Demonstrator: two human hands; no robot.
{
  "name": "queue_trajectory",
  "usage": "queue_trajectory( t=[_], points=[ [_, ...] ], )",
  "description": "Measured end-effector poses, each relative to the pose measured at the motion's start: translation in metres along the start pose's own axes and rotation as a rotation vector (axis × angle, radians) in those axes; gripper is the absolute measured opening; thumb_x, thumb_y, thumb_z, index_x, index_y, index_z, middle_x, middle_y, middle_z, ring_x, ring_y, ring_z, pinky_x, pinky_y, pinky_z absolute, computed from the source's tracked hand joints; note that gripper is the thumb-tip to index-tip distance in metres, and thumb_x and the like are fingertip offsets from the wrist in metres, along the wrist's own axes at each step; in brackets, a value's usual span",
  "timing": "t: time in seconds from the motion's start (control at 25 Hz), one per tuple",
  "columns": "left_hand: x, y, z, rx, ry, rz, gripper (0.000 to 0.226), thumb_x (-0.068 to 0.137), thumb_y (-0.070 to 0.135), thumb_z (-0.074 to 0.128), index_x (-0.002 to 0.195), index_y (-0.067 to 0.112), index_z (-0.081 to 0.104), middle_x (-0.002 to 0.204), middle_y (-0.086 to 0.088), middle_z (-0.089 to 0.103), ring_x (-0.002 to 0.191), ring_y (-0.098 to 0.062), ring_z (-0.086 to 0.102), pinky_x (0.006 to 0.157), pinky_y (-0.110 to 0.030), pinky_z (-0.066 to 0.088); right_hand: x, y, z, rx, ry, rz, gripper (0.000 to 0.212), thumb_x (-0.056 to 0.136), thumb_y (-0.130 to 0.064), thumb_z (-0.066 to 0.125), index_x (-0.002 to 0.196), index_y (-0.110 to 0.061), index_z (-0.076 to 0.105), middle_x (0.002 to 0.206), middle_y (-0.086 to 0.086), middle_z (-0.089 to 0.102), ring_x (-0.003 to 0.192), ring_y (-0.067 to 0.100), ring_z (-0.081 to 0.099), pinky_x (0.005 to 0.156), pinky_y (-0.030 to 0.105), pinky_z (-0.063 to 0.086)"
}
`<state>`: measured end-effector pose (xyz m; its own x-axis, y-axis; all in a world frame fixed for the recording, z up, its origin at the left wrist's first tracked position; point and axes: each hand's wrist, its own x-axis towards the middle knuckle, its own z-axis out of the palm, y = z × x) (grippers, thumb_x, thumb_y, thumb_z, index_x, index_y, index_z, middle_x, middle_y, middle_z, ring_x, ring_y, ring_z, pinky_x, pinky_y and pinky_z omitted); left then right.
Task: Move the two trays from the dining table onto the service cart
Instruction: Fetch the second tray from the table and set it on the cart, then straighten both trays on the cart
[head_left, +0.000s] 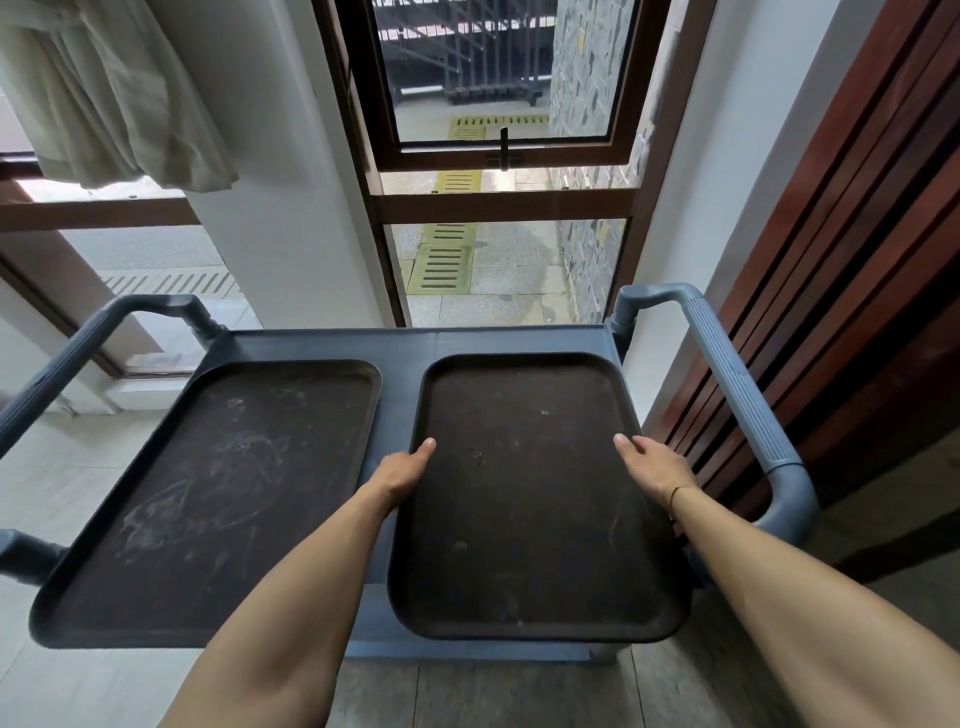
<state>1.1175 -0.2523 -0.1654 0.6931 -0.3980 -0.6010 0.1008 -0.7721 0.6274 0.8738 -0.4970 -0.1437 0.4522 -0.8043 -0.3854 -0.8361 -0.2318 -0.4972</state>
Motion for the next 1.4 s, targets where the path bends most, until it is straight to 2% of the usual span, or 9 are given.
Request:
queue_trajectory(
  t=[0.16, 0.32, 0.44, 0.68, 1.04, 1.2, 1.4],
  points=[
    [-0.022, -0.006, -0.004, 0.053, 0.101, 0.127, 0.074, 0.100, 0.055, 0.041, 0.150, 0.001, 0.036, 0.155, -0.019, 0.039, 0.140, -0.034, 0.040, 0.115, -0.045, 0.032, -0.011, -0.003, 0.005, -0.113, 0.011, -0.147, 0.066, 0.098, -0.058, 0.036, 0.150, -0.018, 0.037, 0.155, 0.011, 0.037, 0.142, 0.033, 0.030, 0.115, 0.045, 0.027],
    [-0.056, -0.022, -0.018, 0.201, 0.247, 0.260, 0.077, 0.096, 0.060, 0.044, 0.155, 0.012, 0.030, 0.162, -0.009, 0.028, 0.147, -0.024, 0.029, 0.120, -0.042, 0.024, -0.019, -0.023, 0.014, -0.218, 0.002, -0.271, 0.066, 0.096, -0.062, 0.032, 0.152, -0.025, 0.033, 0.159, 0.006, 0.029, 0.148, 0.028, 0.015, 0.114, 0.052, 0.022],
    [-0.082, -0.050, -0.039, 0.286, 0.337, 0.263, 0.077, 0.094, 0.064, 0.045, 0.154, 0.018, 0.032, 0.161, -0.004, 0.030, 0.147, -0.020, 0.028, 0.119, -0.042, 0.025, -0.028, -0.042, 0.028, -0.282, -0.031, -0.379, 0.068, 0.095, -0.066, 0.031, 0.152, -0.029, 0.031, 0.162, 0.005, 0.022, 0.150, 0.028, 0.006, 0.115, 0.054, 0.019],
    [-0.128, -0.112, -0.087, 0.480, 0.428, 0.228, 0.083, 0.089, 0.074, 0.040, 0.155, 0.026, 0.029, 0.164, 0.003, 0.024, 0.151, -0.016, 0.016, 0.120, -0.040, 0.019, -0.061, -0.085, 0.070, -0.330, -0.115, -0.516, 0.071, 0.092, -0.071, 0.028, 0.153, -0.034, 0.027, 0.164, 0.003, 0.014, 0.151, 0.027, 0.000, 0.116, 0.054, 0.015],
    [-0.136, -0.203, -0.181, 0.687, 0.374, 0.187, 0.085, 0.085, 0.081, 0.031, 0.157, 0.036, 0.020, 0.167, 0.005, 0.012, 0.153, -0.017, 0.006, 0.123, -0.044, 0.011, -0.134, -0.174, 0.159, -0.394, -0.164, -0.621, 0.070, 0.093, -0.070, 0.026, 0.153, -0.036, 0.024, 0.165, 0.001, 0.008, 0.151, 0.025, -0.004, 0.117, 0.054, 0.010],
    [-0.122, -0.241, -0.225, 0.776, 0.286, 0.228, 0.089, 0.082, 0.085, 0.026, 0.157, 0.039, 0.014, 0.167, 0.007, 0.005, 0.153, -0.016, 0.001, 0.122, -0.046, 0.005, -0.166, -0.208, 0.203, -0.500, -0.167, -0.644, 0.071, 0.092, -0.072, 0.025, 0.154, -0.038, 0.020, 0.165, -0.001, 0.007, 0.151, 0.024, -0.004, 0.118, 0.051, 0.010],
    [-0.096, -0.276, -0.263, 0.867, 0.143, 0.324, 0.095, 0.073, 0.091, 0.016, 0.156, 0.045, 0.012, 0.168, 0.009, 0.001, 0.153, -0.017, -0.003, 0.122, -0.048, 0.003, -0.207, -0.227, 0.257, -0.482, -0.223, -0.603, 0.071, 0.091, -0.073, 0.027, 0.154, -0.040, 0.021, 0.165, -0.003, 0.007, 0.151, 0.021, -0.003, 0.119, 0.048, 0.012]
  ],
)
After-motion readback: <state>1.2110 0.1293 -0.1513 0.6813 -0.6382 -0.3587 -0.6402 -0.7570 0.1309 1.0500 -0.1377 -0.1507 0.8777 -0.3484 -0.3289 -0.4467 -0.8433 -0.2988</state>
